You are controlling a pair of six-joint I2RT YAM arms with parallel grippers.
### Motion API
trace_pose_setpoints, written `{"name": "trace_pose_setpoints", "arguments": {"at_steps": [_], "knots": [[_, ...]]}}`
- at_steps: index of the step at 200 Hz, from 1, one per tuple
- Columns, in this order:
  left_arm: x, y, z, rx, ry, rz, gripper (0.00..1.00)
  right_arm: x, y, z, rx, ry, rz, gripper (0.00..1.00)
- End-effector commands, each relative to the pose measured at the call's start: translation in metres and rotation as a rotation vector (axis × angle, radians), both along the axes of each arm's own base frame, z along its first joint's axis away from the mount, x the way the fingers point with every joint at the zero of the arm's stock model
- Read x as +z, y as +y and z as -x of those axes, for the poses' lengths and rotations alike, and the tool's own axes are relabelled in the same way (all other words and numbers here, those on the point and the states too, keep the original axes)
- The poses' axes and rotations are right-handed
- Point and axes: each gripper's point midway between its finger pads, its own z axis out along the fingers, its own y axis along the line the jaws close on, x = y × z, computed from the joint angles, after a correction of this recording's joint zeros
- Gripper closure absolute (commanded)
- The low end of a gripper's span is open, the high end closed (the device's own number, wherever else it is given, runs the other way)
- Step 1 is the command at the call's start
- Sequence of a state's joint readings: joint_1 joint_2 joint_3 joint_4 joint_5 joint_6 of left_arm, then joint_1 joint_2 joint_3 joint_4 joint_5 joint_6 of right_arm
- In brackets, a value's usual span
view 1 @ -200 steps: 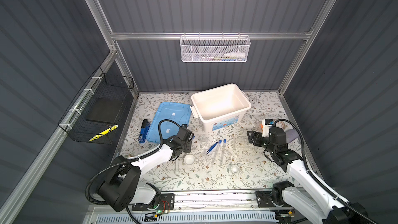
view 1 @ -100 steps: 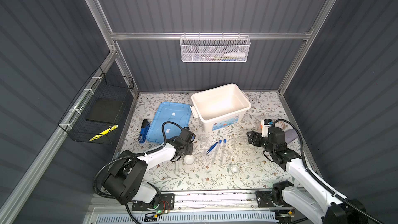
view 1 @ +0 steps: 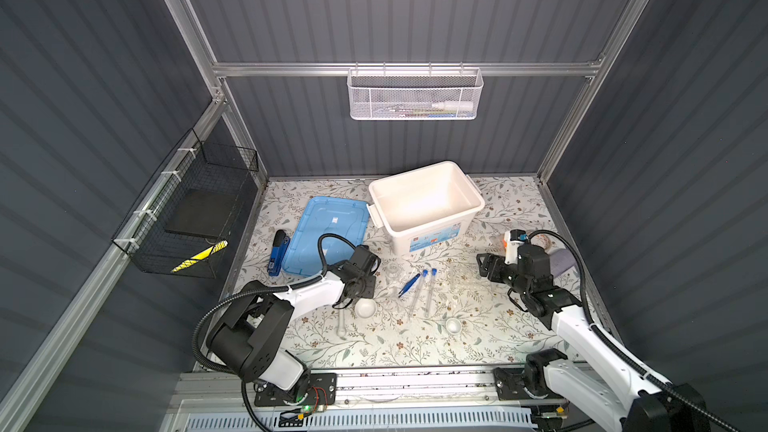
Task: Organize the chemistry lab equipment
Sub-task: 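Close the left gripper on the blue-capped test tube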
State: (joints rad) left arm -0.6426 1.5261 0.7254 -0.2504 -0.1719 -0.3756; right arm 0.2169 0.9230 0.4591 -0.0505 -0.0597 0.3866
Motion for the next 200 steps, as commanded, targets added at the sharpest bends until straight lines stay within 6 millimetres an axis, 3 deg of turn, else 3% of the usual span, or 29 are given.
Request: {"name": "trace_pose_setpoints", "arguments": {"at_steps": [1,55,112,200], "knots": [[-0.009,-0.002,0.008,-0.009,0.063,-0.013,0.76,0.01,0.0,-0.005,-0.011,-0.025,-0.003,0.19],[-0.013,-0.004,0.009,-0.019,0.078,-0.012,0.85,0.013,0.001,-0.008,-0.011,-0.024,-0.004,0.19],[-0.011,-0.005,0.006,-0.013,0.055,0.0,0.88,0.011,0.002,-0.009,-0.009,-0.014,-0.011,0.19],[0.028,-0.011,-0.013,-0.007,-0.078,0.043,0.89,0.014,0.011,-0.01,0.024,-0.016,-0.054,0.2]]}}
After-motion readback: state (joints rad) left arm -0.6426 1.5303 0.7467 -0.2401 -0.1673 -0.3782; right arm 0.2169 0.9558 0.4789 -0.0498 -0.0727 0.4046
